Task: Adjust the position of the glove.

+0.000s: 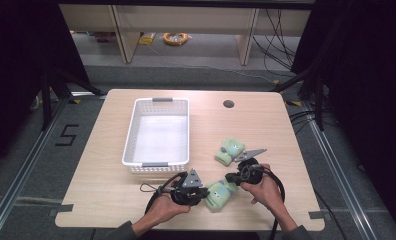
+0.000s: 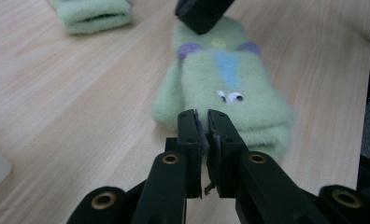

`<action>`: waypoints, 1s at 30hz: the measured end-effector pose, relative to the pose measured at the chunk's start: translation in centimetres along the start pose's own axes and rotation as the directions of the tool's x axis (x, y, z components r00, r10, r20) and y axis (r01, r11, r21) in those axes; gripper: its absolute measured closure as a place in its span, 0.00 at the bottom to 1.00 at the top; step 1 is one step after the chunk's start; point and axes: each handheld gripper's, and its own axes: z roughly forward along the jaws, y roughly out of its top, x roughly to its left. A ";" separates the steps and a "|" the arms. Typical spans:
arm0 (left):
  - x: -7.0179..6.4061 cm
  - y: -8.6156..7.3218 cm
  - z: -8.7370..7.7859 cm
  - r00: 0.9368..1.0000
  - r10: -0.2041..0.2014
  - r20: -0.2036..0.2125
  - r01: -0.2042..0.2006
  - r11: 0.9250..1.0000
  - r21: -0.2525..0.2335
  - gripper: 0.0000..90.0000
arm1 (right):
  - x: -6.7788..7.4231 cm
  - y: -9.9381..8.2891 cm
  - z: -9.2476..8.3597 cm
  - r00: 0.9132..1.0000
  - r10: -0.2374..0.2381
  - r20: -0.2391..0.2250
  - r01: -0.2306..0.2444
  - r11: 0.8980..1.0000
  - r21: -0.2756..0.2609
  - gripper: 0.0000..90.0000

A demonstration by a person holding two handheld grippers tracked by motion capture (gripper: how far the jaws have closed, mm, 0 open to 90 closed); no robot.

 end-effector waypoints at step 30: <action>0.2 0.1 0.8 1.000 0.012 0.001 -0.012 1.000 0.007 0.96 | 2.4 -3.9 -1.8 0.997 0.079 0.012 -0.079 0.997 -0.015 0.96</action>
